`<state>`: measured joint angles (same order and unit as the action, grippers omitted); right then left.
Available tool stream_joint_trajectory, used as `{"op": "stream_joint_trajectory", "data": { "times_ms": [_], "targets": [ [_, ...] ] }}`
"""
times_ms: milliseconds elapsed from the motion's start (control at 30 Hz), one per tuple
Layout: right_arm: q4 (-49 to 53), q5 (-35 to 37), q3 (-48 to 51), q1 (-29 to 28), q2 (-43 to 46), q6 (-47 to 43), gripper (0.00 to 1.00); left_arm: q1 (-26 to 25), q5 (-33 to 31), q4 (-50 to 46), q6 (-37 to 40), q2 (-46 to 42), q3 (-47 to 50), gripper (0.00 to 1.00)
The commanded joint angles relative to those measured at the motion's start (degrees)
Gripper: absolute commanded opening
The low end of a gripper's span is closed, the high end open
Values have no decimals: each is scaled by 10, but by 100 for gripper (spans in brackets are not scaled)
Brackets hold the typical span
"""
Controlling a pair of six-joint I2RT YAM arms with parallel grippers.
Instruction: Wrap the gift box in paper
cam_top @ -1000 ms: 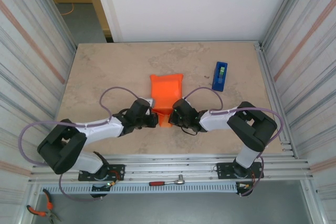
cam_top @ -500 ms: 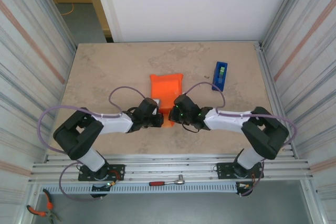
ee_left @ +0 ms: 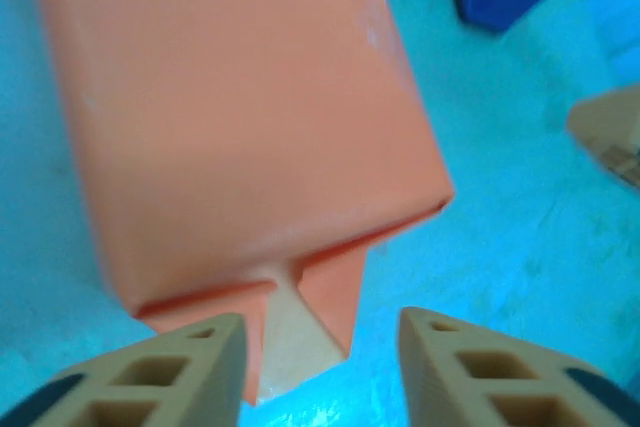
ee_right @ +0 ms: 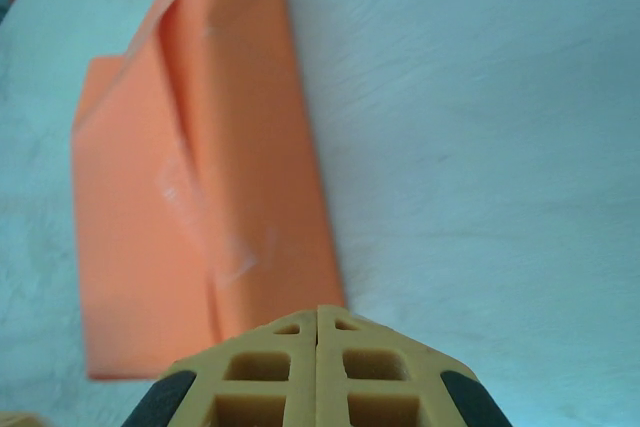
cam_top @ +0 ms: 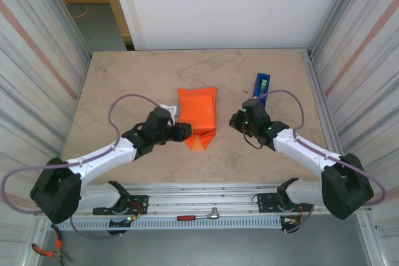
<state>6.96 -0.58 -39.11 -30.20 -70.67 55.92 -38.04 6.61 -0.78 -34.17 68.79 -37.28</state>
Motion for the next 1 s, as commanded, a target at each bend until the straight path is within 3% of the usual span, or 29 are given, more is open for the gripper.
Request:
{"op": "stream_joint_trajectory", "data": {
  "times_ms": [0,167,300,467,733,967],
  "targets": [
    [21,-49,-4,37,-7,-38,0,56,33,-40,18,0,-18,52],
    [0,-92,-46,60,-83,-56,0,123,97,-18,34,63,-50,63],
    [-26,-131,-85,52,-154,-59,0,131,140,-11,51,131,-91,67],
    [-44,-165,-133,32,-232,-65,0,129,156,23,24,183,-89,65],
    [-57,-206,-170,14,-291,-79,0,83,134,84,-37,170,-15,59],
    [-51,-204,-157,31,-257,-84,0,49,63,64,-58,103,19,60]
  ]
}}
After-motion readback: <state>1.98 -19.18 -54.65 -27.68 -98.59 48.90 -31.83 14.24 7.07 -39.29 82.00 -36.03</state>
